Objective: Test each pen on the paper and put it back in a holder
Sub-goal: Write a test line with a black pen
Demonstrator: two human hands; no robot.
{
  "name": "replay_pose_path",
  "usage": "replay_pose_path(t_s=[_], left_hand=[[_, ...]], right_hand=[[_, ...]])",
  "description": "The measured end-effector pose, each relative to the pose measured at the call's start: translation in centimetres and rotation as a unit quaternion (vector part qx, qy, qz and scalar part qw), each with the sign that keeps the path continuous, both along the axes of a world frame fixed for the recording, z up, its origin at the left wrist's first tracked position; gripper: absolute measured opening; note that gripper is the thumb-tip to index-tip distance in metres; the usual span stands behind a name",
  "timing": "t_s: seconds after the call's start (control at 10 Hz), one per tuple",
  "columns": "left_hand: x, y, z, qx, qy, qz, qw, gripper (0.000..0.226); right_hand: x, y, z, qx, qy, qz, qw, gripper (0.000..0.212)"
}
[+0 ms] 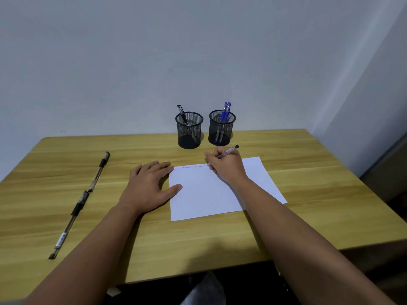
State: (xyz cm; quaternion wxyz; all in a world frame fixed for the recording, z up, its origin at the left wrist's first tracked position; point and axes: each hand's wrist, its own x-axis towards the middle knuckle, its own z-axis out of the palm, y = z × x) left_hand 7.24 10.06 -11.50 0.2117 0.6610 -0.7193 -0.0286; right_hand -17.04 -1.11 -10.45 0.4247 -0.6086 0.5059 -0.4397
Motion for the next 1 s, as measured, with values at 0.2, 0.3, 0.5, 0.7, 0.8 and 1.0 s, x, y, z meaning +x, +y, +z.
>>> replay_pose_path(t_s=[0.2,0.3,0.5,0.7,0.8,1.0], left_hand=[[-0.04,-0.02,0.04,0.001,0.0,-0.001,1.0,0.077],[-0.07,-0.04,0.03,-0.001,0.003,0.0,1.0,0.077],[-0.08,0.09,0.11,0.001,0.003,0.002,1.0,0.077],[-0.19,0.09,0.23,0.0,0.006,0.002,1.0,0.077],[-0.1,-0.06,0.08,-0.001,0.004,0.001,1.0,0.076],[-0.03,-0.01,-0.01,0.0,0.008,0.002,1.0,0.076]], right_hand=[[-0.14,-0.05,-0.06,-0.004,-0.008,-0.007,1.0,0.038],[-0.21,-0.06,0.03,0.004,-0.02,-0.027,0.999,0.037],[-0.31,-0.07,0.71,0.012,-0.141,-0.02,0.99,0.05],[-0.22,-0.01,0.3,-0.002,-0.071,-0.029,0.997,0.049],[-0.32,-0.24,0.04,0.001,-0.069,-0.028,0.997,0.042],[-0.23,-0.26,-0.17,-0.018,0.0,-0.038,0.999,0.035]])
